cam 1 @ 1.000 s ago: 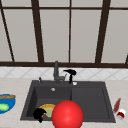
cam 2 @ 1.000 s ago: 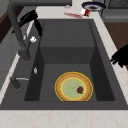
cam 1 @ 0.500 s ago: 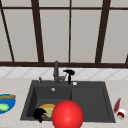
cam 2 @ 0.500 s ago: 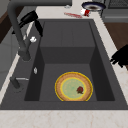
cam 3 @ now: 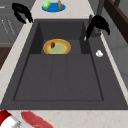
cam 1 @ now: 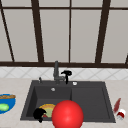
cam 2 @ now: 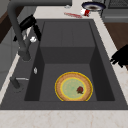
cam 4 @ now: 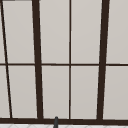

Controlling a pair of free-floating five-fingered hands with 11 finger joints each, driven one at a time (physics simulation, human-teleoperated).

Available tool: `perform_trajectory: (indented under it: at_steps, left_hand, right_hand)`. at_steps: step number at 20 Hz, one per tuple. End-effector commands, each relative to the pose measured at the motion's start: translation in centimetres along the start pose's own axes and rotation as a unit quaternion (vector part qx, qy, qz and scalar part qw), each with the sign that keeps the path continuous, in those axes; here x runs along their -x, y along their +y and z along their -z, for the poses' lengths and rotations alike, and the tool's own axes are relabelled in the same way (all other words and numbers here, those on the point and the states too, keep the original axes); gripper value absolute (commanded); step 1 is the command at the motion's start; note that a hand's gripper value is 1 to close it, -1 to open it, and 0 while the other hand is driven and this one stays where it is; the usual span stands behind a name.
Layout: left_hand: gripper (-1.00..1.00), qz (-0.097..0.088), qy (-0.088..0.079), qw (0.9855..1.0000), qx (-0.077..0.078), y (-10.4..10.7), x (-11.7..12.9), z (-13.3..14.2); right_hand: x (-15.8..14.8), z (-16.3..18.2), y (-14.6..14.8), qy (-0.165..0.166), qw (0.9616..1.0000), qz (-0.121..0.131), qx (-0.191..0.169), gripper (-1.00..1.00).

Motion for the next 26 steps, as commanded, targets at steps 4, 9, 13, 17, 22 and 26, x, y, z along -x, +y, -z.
perform_trajectory:
  at_steps: [4,9,13,17,22,26]
  left_hand:
    - [0.00,0.000,0.000,1.0000,0.000,0.0,0.0,0.0]
    - [0.00,0.000,0.000,1.0000,0.000,0.0,0.0,0.0]
    - [0.00,0.000,0.000,1.0000,0.000,0.0,0.0,0.0]
    - [0.00,0.000,0.000,1.0000,0.000,0.0,0.0,0.0]
    - [0.00,0.000,0.000,1.0000,0.000,0.0,0.0,0.0]
    - [0.00,0.000,0.000,1.0000,0.000,0.0,0.0,0.0]
  right_hand:
    - [1.4,0.6,2.6,-0.008,0.9997,0.014,0.019,1.00]
    - [2.0,-0.5,3.4,-0.016,0.9957,0.017,0.090,1.00]
    - [1.7,-0.7,4.3,-0.018,0.9887,-0.004,0.149,1.00]
    - [1.8,-0.8,5.1,-0.013,0.9800,-0.023,0.197,1.00]
    - [2.6,-1.0,6.6,-0.013,0.9639,-0.004,0.266,1.00]
    - [2.7,-1.1,7.8,-0.012,0.9495,0.011,0.313,1.00]
